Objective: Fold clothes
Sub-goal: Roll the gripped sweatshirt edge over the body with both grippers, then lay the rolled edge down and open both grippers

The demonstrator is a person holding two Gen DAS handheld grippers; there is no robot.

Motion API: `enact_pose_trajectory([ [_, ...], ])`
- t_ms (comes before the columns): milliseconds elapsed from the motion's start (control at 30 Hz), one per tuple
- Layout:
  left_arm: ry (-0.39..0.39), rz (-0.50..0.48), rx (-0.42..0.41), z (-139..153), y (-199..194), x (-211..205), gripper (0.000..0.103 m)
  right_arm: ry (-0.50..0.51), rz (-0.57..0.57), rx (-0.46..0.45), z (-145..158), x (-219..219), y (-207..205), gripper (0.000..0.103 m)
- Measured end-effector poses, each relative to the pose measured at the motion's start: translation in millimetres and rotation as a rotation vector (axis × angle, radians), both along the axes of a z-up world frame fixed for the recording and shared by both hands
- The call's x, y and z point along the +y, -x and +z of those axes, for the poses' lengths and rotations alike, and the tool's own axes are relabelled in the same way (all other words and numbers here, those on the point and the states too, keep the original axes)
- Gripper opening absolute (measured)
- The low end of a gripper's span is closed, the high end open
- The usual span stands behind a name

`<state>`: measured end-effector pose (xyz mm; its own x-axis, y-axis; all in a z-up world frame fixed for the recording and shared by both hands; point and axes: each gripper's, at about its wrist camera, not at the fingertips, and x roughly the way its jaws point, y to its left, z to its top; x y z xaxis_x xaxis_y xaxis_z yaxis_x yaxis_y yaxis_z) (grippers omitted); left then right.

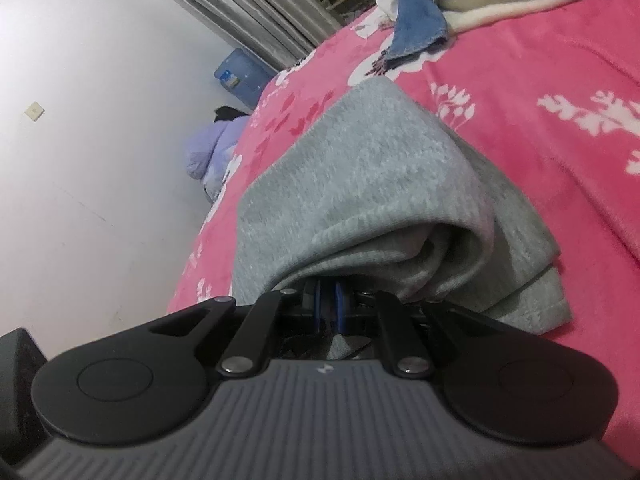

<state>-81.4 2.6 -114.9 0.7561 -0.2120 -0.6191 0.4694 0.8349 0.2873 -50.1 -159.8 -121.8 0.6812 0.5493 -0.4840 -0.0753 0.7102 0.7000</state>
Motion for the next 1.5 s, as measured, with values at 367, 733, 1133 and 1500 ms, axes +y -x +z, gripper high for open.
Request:
enact_pose_trajectory([
  [367,-0.225,0.029,-0.295,-0.9,32.8,-15.8,0.017,-0.009,0.114,0.031,-2.6,12.2,-4.0,0.009],
  [733,-0.367,-0.093,-0.277,-28.5,42.8,-31.1,0.016,-0.169,-0.264,0.179,-21.4,-58.3,14.9,0.008],
  [1133,-0.442,-0.147,-0.256,-36.8,35.8,-35.7,0.018,-0.474,-0.030,0.321,-17.7,-28.1,-5.0,0.040],
  [1500,-0.657,-0.251,-0.326,-43.6,46.7,-28.5,0.023,-0.455,-0.009,0.341,-22.1,-7.8,-36.3,0.012],
])
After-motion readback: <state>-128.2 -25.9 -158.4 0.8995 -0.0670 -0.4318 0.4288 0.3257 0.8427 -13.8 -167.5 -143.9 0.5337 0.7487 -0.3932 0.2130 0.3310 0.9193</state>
